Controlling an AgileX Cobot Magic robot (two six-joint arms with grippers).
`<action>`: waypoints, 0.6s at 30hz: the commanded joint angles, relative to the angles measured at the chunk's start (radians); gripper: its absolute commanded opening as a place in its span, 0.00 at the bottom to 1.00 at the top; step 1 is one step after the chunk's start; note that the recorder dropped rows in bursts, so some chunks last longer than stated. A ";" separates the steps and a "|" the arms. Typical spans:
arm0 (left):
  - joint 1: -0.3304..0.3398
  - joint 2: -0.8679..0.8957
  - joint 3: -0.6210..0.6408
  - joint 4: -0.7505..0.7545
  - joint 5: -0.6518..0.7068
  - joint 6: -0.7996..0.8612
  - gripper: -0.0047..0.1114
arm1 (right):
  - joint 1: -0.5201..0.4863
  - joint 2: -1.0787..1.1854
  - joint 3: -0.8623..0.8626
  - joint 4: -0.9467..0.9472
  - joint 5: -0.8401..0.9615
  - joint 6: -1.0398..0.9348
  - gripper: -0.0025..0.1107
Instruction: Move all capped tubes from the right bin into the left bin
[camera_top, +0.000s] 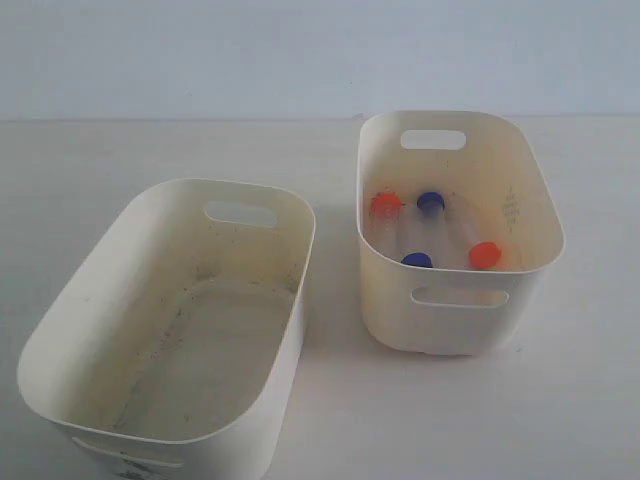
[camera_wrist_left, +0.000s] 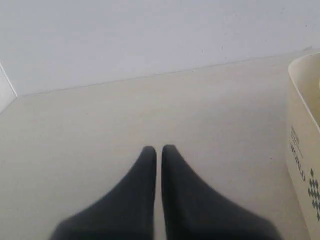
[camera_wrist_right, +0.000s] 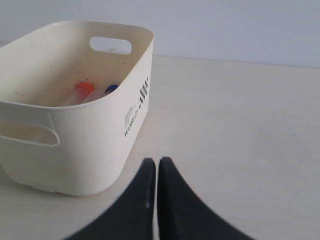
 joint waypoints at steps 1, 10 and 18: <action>0.001 -0.003 -0.004 -0.001 -0.008 -0.012 0.08 | 0.001 -0.004 0.000 0.001 -0.009 -0.003 0.03; 0.001 -0.003 -0.004 -0.001 -0.008 -0.012 0.08 | 0.001 -0.004 0.000 0.001 -0.238 -0.003 0.03; 0.001 -0.003 -0.004 -0.001 -0.008 -0.012 0.08 | 0.001 -0.004 0.000 0.001 -0.554 -0.003 0.03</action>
